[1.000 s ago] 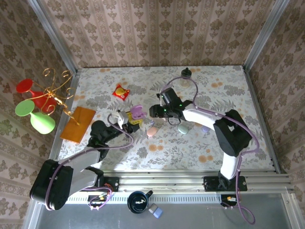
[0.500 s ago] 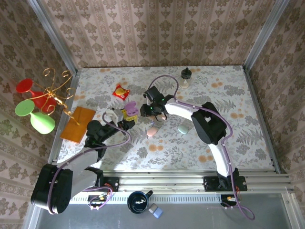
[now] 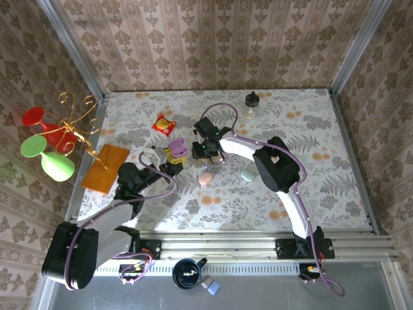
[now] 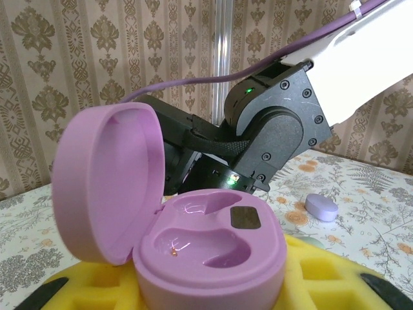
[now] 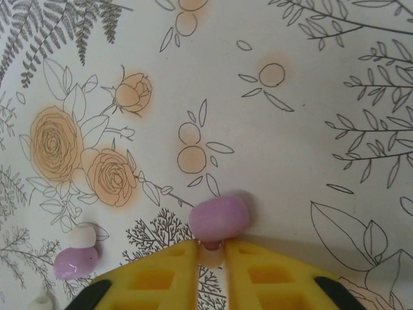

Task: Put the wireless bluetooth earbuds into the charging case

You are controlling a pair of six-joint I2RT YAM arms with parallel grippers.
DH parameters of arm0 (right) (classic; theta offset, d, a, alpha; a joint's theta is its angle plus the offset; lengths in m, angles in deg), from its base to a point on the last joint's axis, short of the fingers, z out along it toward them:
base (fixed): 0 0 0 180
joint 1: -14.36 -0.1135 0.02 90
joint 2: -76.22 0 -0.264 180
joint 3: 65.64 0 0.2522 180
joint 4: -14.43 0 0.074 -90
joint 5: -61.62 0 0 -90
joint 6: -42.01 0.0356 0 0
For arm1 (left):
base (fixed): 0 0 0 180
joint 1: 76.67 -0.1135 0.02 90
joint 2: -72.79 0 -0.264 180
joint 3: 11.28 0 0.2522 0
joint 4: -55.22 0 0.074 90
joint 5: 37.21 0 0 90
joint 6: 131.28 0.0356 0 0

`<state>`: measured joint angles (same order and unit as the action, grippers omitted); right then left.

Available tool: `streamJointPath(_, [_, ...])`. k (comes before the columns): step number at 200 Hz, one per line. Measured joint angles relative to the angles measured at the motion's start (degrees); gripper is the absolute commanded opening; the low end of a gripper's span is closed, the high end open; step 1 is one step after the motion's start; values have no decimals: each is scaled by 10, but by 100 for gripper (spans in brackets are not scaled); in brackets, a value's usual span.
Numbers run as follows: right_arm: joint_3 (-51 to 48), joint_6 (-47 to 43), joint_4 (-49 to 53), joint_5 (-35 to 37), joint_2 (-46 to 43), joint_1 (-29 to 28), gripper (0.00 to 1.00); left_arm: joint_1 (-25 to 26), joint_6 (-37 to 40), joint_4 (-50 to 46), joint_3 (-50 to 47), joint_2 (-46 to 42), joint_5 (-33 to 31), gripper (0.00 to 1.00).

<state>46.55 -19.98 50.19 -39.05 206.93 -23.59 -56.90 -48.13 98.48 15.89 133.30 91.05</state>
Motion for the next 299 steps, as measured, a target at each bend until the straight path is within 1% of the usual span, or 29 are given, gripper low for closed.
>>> streamJointPath(28, [1,-9,2,0,2,0,10,0,-1,0,0,0,0,27])
streamJointPath(56, [-18,-29,1,0,-12,1,10,0,-1,0,0,0,0,27])
streamJointPath(85, [-97,-55,5,2,-78,5,9,0,-1,0,0,0,0,27])
streamJointPath(134, [-302,-75,-6,0,-272,19,8,0,-1,0,-3,0,0,27])
streamJointPath(152, [-366,-76,-6,-2,-327,23,8,0,-1,0,-3,0,0,27])
streamJointPath(167, [-412,-75,-6,-4,-353,25,8,0,-1,0,-3,0,0,27])
streamJointPath(186, [-456,-70,-6,-5,-361,25,8,0,-1,0,-3,1,0,27])
streamJointPath(215, [-492,-56,-13,-5,-369,33,9,0,-1,0,-3,11,2,27])
streamJointPath(221, [-493,-53,-12,-5,-372,37,11,0,-1,0,-3,14,3,27])
streamJointPath(225, [-494,-50,-12,-4,-374,40,14,0,-1,0,-3,16,4,27])
streamJointPath(230, [-495,-50,-10,-3,-375,43,22,0,-1,0,-3,18,5,27])
streamJointPath(234, [-495,-49,-9,-2,-376,46,25,0,-1,0,-3,19,6,27])
streamJointPath(254, [-495,-44,-5,4,-382,54,30,0,-1,0,-3,23,9,27])
streamJointPath(267, [-495,-41,-1,7,-393,54,39,0,-1,1,-3,24,9,27])
streamJointPath(299, [-492,-37,19,32,-425,44,52,0,-1,1,-3,24,9,27])
